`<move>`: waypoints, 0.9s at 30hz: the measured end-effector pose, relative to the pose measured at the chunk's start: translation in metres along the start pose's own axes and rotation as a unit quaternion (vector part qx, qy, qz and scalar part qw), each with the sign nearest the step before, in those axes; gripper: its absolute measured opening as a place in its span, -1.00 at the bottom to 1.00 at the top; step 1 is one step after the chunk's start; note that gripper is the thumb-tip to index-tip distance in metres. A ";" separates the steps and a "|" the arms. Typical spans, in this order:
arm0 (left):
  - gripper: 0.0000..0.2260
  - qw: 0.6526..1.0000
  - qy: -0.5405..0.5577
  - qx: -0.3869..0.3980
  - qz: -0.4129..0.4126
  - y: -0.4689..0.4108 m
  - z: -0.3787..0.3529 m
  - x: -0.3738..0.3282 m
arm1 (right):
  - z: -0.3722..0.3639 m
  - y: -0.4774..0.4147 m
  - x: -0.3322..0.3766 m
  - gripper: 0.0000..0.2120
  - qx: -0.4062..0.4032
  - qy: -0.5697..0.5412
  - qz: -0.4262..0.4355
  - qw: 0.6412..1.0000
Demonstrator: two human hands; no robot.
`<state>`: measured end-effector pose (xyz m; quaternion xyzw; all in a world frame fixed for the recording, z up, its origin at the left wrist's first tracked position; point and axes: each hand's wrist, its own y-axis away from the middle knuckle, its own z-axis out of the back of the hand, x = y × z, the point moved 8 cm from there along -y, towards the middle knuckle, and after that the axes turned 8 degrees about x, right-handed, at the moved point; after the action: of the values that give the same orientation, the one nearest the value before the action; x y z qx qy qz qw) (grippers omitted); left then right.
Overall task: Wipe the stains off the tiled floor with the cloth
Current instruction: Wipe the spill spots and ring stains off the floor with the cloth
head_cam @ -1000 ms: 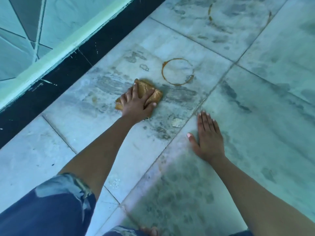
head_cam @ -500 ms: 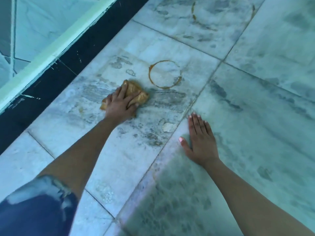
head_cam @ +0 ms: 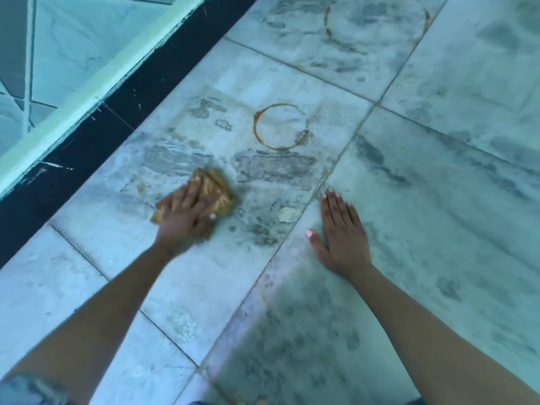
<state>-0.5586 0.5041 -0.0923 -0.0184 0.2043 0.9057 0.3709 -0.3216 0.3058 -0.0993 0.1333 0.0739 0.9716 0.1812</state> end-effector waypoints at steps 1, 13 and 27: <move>-0.50 0.999 0.018 -0.004 0.045 -0.017 0.010 0.009 | 0.001 -0.001 0.001 -0.30 0.001 -0.003 0.001 1.000; -0.58 0.999 -0.008 -0.009 -0.045 -0.079 0.021 -0.086 | -0.001 0.003 -0.004 -0.30 -0.021 0.012 -0.034 0.999; -0.80 0.787 0.614 -0.010 0.060 0.061 0.008 -0.112 | 0.023 0.019 0.018 -0.36 -0.020 -0.032 0.021 0.999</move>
<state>-0.5178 0.3935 -0.0428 -0.5623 0.3804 0.7256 0.1120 -0.3376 0.2967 -0.0697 0.1618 0.0455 0.9717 0.1657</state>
